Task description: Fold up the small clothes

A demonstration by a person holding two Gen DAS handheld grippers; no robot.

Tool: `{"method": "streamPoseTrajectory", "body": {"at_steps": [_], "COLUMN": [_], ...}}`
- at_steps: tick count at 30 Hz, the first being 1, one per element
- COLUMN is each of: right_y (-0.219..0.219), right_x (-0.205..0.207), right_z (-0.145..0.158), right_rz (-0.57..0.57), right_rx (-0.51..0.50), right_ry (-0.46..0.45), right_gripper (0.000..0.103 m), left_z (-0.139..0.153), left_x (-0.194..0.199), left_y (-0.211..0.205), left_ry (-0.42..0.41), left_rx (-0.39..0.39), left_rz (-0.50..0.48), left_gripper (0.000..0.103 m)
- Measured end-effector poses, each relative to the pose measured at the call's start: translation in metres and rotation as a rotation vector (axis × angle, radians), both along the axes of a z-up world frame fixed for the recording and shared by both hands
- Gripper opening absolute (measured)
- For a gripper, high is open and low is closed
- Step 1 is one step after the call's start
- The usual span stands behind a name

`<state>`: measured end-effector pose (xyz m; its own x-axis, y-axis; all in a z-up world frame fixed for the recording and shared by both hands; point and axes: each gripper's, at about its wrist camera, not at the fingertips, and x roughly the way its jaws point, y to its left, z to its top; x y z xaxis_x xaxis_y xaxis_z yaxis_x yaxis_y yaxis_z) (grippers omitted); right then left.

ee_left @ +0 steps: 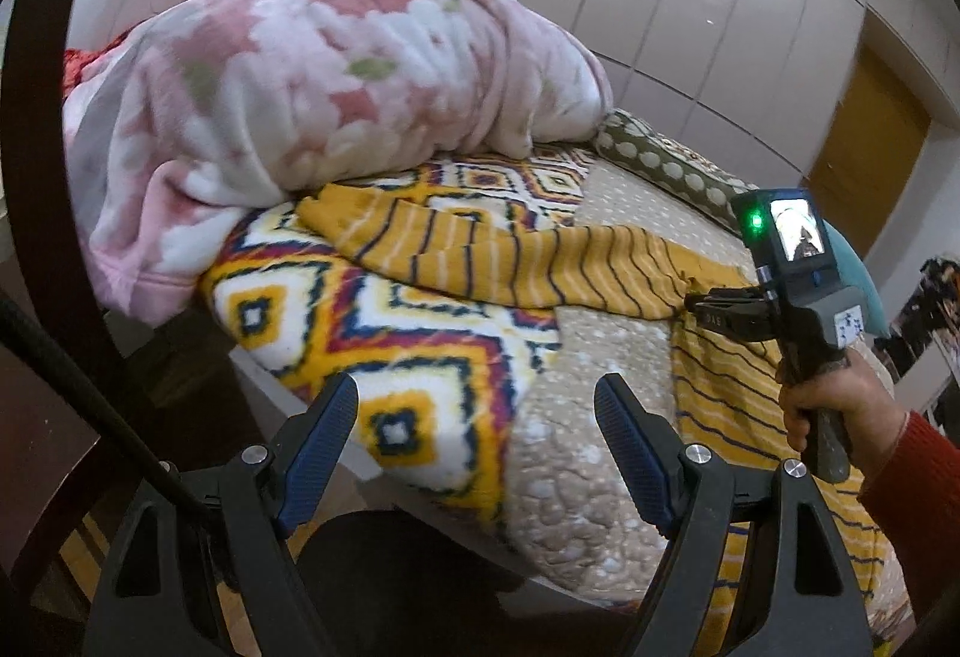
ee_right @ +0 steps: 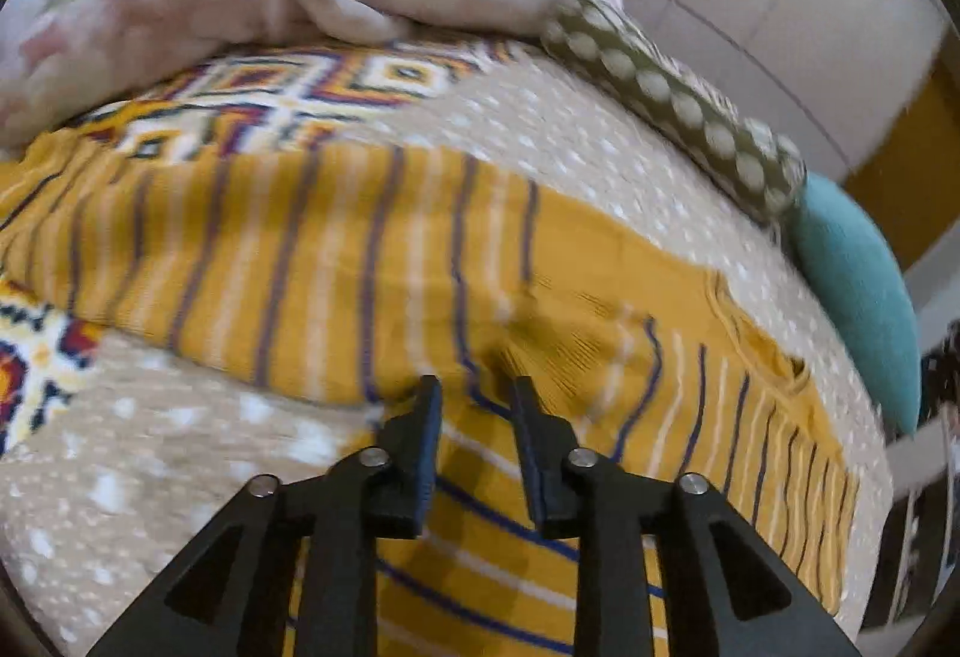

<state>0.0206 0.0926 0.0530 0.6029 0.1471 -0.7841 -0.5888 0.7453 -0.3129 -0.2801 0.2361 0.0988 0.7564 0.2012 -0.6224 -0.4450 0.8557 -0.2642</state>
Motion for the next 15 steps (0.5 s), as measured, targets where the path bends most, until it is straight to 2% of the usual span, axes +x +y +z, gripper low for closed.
{"method": "streamPoseTrajectory", "body": {"at_steps": [4,9,11,15], "right_y": [0.018,0.062,0.087,0.139], "right_x": [-0.017,-0.054,-0.071,-0.108], "right_z": [0.011,0.02,0.02,0.015], "right_rz": [0.051,0.182,0.248,0.375], "right_rx": [0.043,0.099,0.115,0.136], "right_ry": [0.011,0.068,0.092,0.13], "right_gripper": [0.032,0.032,0.035,0.047], "left_z": [-0.006,-0.016,-0.019,-0.024], "left_x": [-0.007,-0.019,-0.023,-0.032], "left_y": [0.012,0.032,0.038,0.048], "left_ry": [0.014,0.026,0.025,0.022], "left_rx": [-0.006,-0.048,-0.058,-0.072], "left_rz": [0.035,0.078,0.088,0.102], "left_gripper": [0.08,0.08,0.08,0.08]}}
